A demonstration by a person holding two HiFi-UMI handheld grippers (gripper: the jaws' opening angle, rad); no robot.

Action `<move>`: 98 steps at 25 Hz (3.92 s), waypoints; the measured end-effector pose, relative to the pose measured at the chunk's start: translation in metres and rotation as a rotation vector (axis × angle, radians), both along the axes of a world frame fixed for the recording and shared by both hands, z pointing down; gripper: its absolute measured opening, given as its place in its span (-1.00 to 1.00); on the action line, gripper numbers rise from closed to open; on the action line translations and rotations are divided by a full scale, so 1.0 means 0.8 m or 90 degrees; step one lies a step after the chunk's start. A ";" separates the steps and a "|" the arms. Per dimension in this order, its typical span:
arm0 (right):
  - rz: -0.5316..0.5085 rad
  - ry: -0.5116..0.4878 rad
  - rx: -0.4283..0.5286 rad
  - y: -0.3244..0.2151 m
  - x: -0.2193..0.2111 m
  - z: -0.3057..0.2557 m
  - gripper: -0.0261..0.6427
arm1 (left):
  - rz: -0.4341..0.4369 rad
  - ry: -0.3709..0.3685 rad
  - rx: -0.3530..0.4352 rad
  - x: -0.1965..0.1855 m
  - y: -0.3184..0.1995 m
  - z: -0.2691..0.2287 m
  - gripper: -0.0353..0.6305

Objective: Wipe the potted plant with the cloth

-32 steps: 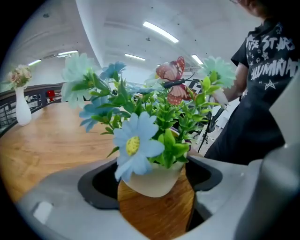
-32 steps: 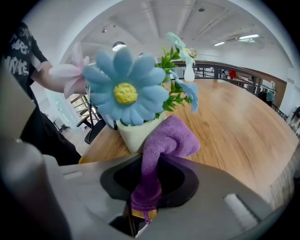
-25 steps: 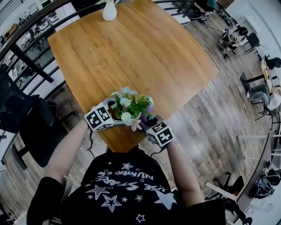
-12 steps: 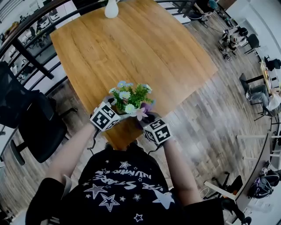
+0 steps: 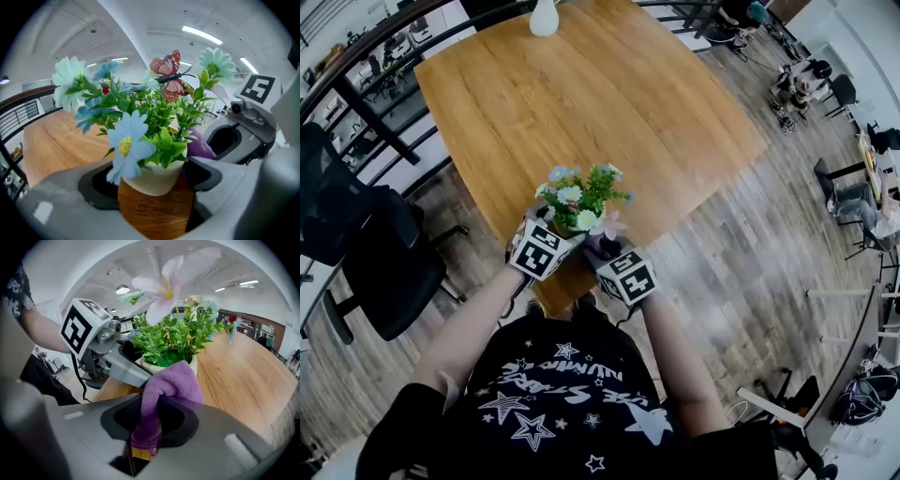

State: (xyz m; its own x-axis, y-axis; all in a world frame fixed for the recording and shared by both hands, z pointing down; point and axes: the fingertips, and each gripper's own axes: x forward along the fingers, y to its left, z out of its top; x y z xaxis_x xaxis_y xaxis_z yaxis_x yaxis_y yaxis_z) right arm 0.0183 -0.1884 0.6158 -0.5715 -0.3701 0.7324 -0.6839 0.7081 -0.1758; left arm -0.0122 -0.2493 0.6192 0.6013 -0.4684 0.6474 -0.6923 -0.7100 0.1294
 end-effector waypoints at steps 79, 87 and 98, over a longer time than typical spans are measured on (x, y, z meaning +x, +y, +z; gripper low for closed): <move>0.166 -0.061 0.128 0.075 0.006 -0.068 -0.67 | -0.052 0.067 0.036 -0.094 0.176 -0.058 -0.89; 0.188 -0.099 0.123 0.138 0.047 -0.075 -0.67 | -0.059 0.052 0.032 -0.057 0.245 -0.066 -0.89; 0.179 -0.132 0.139 0.256 0.086 -0.087 -0.67 | -0.094 0.048 0.067 -0.021 0.353 -0.094 -0.89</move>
State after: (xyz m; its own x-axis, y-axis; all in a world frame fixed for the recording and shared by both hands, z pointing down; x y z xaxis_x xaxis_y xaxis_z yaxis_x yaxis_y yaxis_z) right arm 0.0875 0.0168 0.5462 -0.5530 -0.6668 0.4996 -0.8221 0.5342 -0.1970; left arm -0.0293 0.0332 0.5441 0.5667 -0.6176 0.5454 -0.7805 -0.6143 0.1155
